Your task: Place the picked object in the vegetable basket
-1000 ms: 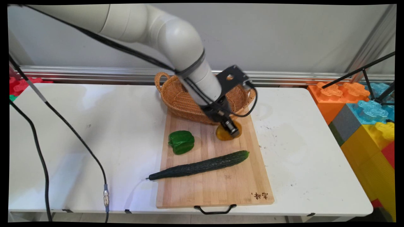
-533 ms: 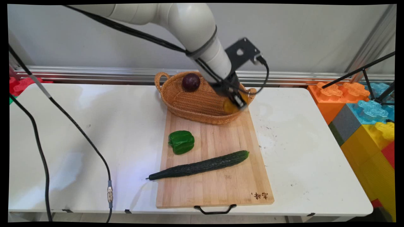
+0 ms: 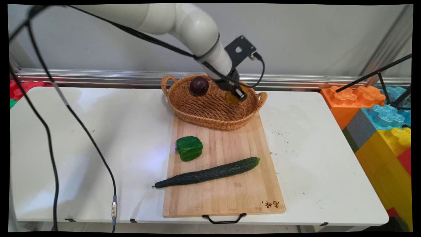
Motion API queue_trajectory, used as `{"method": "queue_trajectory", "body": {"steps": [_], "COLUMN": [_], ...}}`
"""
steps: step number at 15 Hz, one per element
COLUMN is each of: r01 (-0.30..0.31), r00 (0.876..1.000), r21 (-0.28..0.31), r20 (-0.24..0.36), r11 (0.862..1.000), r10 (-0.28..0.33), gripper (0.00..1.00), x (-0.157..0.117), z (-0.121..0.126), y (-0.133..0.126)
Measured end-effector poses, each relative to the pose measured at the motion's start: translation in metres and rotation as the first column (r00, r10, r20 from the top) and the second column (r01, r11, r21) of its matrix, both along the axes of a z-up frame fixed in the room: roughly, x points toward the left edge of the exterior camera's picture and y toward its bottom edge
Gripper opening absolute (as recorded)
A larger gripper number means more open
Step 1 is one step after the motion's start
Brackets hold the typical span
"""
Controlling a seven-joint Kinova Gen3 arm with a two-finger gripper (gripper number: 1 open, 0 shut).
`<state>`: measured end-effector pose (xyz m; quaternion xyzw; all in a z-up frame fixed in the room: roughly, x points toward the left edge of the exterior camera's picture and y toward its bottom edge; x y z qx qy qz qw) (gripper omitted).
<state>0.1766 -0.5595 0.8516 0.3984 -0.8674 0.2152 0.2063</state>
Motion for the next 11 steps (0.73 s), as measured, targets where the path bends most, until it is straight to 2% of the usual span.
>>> {"method": "queue_trajectory", "body": {"steps": [3,7,8,11], "r01": [-0.015,-0.005,0.007,0.05], "r00": [1.0,0.999,0.999,0.998], "r21": [0.023,0.019,0.012,-0.007], "r20": [-0.021,-0.042,-0.044,-0.037], "r11": [1.0,1.0,1.0,0.999], "r10": [0.016,0.005,-0.006,-0.05], "gripper": [0.0,0.0,1.0,1.0], "x": [0.009,0.009,0.007,-0.007], "z": [-0.034,-0.056,-0.056,-0.049], "y": [-0.021,-0.041,-0.045,-0.048]}}
